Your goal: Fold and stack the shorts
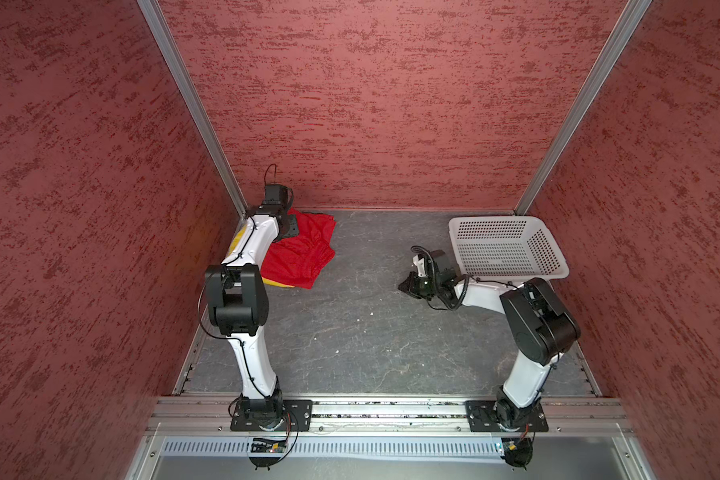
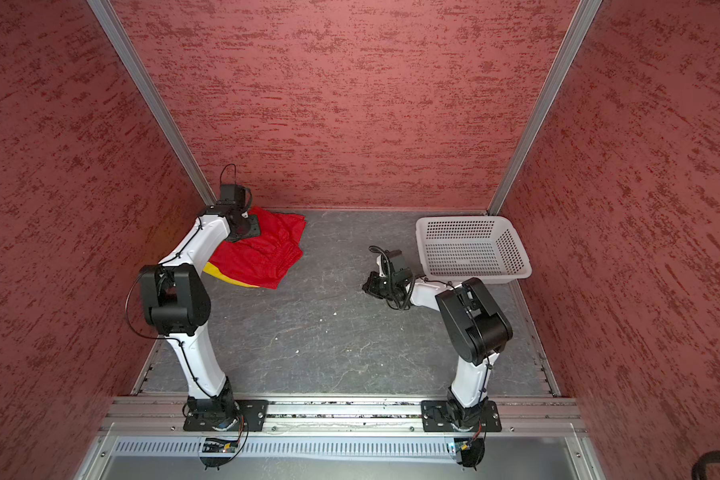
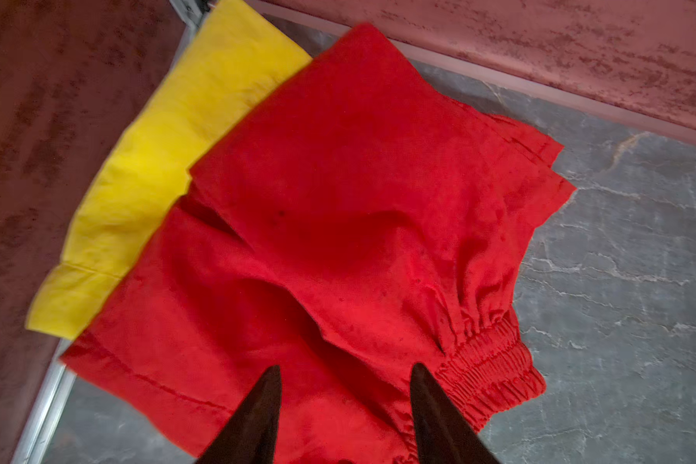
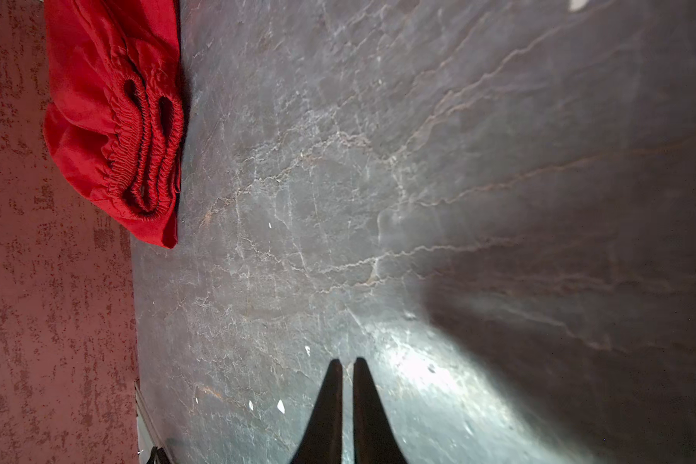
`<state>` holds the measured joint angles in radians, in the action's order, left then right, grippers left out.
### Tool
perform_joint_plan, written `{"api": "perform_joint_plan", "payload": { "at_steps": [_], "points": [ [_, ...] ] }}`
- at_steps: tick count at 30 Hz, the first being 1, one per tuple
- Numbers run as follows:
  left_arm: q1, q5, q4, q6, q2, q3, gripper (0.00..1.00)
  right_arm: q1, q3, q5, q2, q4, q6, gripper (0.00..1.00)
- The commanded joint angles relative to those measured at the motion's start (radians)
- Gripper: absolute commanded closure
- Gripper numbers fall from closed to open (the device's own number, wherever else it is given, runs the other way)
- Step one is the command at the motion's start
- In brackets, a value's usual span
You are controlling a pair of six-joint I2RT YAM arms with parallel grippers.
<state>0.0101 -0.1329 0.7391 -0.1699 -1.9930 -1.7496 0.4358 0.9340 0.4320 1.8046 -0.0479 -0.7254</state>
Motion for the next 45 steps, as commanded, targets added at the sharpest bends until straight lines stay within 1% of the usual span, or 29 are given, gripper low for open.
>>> {"api": "perform_joint_plan", "payload": {
  "at_steps": [1,2,5,6,11,13,16,19,21,23,25,27,30,31,32,33,34,36,37,41,43,45],
  "points": [
    [-0.026,0.073,-0.063,-0.03,-0.057,-0.001,0.44,-0.004,0.014,-0.025,-0.019,0.01,0.002,0.9],
    [-0.026,0.08,-0.061,-0.04,-0.078,-0.01,0.45,-0.004,0.01,-0.027,-0.019,0.008,-0.002,0.9],
    [-0.027,0.093,-0.063,-0.062,-0.134,-0.019,0.58,-0.005,0.006,-0.031,-0.021,0.008,-0.003,0.9],
    [-0.025,0.091,-0.068,-0.069,-0.152,-0.018,0.59,-0.004,0.005,-0.035,-0.022,0.011,-0.003,0.9],
    [-0.013,0.091,-0.106,-0.093,-0.208,0.009,0.62,-0.004,0.007,-0.044,-0.021,0.024,-0.003,0.9],
    [-0.001,0.122,-0.097,-0.105,-0.231,-0.001,0.63,-0.005,0.008,-0.047,-0.024,0.028,-0.004,0.9],
    [0.008,0.134,-0.095,-0.107,-0.229,-0.008,0.63,-0.004,0.008,-0.052,-0.039,0.032,-0.003,0.9],
    [0.004,0.138,-0.084,-0.105,-0.182,0.0,0.61,-0.005,0.02,-0.068,-0.082,0.057,0.008,0.9],
    [-0.004,0.142,-0.077,-0.108,-0.123,0.011,0.56,-0.005,0.037,-0.091,-0.128,0.092,0.027,0.88],
    [-0.017,0.136,-0.078,-0.112,-0.037,0.036,0.48,-0.005,0.06,-0.128,-0.193,0.138,0.059,0.84],
    [-0.039,0.133,-0.092,-0.112,0.058,0.07,0.46,-0.006,0.083,-0.181,-0.267,0.19,0.099,0.82],
    [-0.067,0.134,-0.105,-0.115,0.154,0.105,0.45,-0.006,0.105,-0.259,-0.344,0.248,0.146,0.77],
    [-0.123,0.12,-0.121,-0.117,0.298,0.152,0.43,-0.006,0.118,-0.373,-0.486,0.302,0.205,0.65],
    [-0.144,0.108,-0.126,-0.115,0.345,0.166,0.39,-0.005,0.119,-0.411,-0.53,0.316,0.226,0.57],
    [-0.164,0.098,-0.136,-0.113,0.389,0.185,0.32,-0.006,0.122,-0.46,-0.572,0.332,0.243,0.5],
    [-0.178,0.092,-0.149,-0.11,0.431,0.202,0.2,-0.005,0.121,-0.511,-0.606,0.345,0.254,0.45],
    [-0.189,0.094,-0.172,-0.105,0.477,0.226,0.0,-0.005,0.114,-0.567,-0.646,0.352,0.265,0.39],
    [-0.202,0.109,-0.223,-0.103,0.559,0.278,0.01,-0.005,0.092,-0.665,-0.724,0.348,0.287,0.28],
    [-0.203,0.116,-0.255,-0.101,0.603,0.311,0.01,-0.005,0.077,-0.715,-0.77,0.339,0.3,0.02],
    [-0.196,0.102,-0.384,-0.116,0.745,0.45,0.01,-0.006,0.011,-0.899,-0.921,0.298,0.371,0.01],
    [-0.193,0.092,-0.47,-0.123,0.819,0.541,0.0,-0.006,-0.035,-0.99,-0.989,0.261,0.428,0.01],
    [-0.194,0.067,-0.545,-0.127,0.881,0.641,0.0,-0.007,-0.099,-1.056,-1.05,0.198,0.494,0.01]
  ]
}}
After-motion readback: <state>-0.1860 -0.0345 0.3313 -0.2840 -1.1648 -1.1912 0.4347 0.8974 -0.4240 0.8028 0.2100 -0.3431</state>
